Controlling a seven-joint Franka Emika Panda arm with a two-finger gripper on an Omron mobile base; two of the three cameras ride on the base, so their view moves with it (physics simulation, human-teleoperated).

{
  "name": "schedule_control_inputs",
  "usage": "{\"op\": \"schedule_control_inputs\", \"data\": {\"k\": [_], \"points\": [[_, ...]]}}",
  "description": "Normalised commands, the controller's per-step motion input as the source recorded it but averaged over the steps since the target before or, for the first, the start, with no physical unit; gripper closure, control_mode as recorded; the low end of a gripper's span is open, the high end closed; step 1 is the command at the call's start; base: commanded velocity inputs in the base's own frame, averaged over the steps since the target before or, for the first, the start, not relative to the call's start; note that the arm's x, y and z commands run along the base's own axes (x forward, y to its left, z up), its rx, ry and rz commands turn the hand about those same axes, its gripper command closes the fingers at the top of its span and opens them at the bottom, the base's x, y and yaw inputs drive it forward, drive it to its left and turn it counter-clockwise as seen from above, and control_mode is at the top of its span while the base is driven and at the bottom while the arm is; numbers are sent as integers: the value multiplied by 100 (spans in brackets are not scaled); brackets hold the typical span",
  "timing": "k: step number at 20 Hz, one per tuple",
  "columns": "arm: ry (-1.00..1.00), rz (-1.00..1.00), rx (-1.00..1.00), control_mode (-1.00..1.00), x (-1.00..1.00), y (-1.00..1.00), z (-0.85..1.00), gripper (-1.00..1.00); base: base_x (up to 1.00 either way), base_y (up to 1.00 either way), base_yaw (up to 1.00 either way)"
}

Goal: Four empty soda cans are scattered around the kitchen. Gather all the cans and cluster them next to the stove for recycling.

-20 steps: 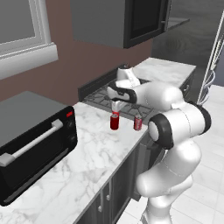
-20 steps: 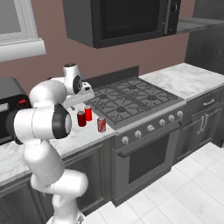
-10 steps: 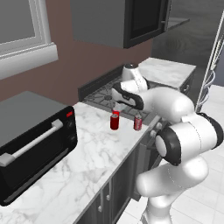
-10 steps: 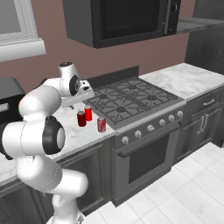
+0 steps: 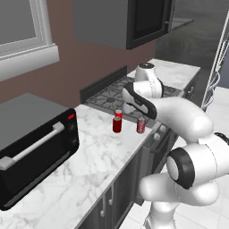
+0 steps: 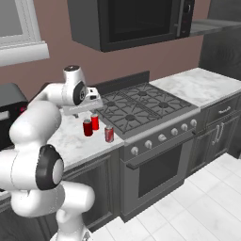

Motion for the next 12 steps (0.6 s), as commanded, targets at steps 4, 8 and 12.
{"op": "schedule_control_inputs", "data": {"k": [4,8,12], "points": [[0,-12,12,-100,-50,-18,19,-100,0,0,0],[0,-14,12,-100,-43,-11,21,-100,0,0,0],[2,-14,9,-100,-35,-3,20,-100,0,0,0]]}}
